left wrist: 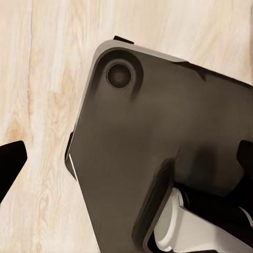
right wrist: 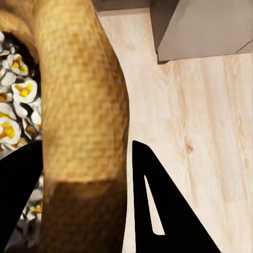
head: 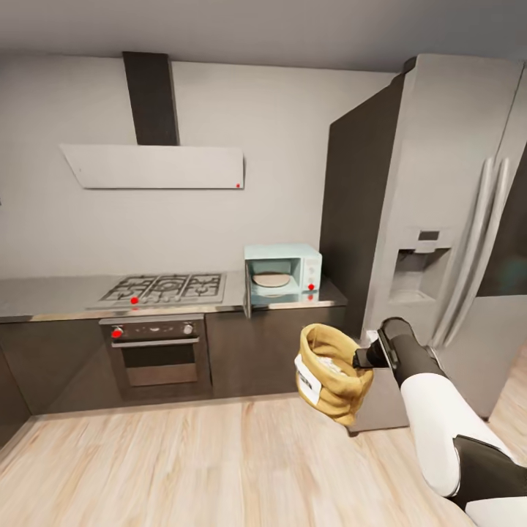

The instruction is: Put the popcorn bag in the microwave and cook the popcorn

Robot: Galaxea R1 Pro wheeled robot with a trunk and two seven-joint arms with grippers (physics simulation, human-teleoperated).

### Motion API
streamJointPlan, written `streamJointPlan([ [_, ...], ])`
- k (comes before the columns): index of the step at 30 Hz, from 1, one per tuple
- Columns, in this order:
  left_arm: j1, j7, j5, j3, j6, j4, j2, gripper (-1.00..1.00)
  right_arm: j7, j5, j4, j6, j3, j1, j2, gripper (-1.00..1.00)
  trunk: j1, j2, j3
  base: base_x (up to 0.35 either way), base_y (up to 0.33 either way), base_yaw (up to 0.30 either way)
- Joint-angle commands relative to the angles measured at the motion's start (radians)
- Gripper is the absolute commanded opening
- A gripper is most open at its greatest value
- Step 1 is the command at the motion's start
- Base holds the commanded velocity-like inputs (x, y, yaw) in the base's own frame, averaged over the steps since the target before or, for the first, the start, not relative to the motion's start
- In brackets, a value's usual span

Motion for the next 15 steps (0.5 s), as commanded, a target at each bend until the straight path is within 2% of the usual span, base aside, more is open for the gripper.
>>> streamJointPlan([
  [1,0.0,0.002,0.011,-0.002,-0.003,0.0,-0.001,1.0,0.009,0.013,-0.002,0.002,-0.003,0.0,0.004,-1.0,0.001,-0.001,0.0,0.325,0.0,0.0],
  [7,0.0,0.003,0.01,-0.002,-0.004,0.0,-0.001,1.0,-0.016,0.015,-0.002,0.002,-0.002,0.0,0.007,-1.0,0.001,-0.001,0.0,0.325,0.0,0.0],
  [9,0.0,0.003,0.01,-0.002,-0.004,0.0,-0.001,1.0,-0.076,0.015,-0.002,0.002,-0.002,0.0,0.008,-1.0,0.001,-0.001,0.0,0.324,0.0,0.0],
  [11,0.0,0.003,0.01,-0.002,-0.004,0.0,-0.001,1.0,-0.133,0.013,-0.002,0.002,-0.002,0.0,0.019,-1.0,0.001,-0.001,0.0,0.325,0.0,0.0],
  [15,0.0,0.003,0.01,-0.002,-0.004,0.0,-0.001,1.0,-0.171,0.012,-0.002,0.002,-0.002,0.0,0.045,-1.0,0.001,-0.001,0.0,0.324,0.0,0.0],
])
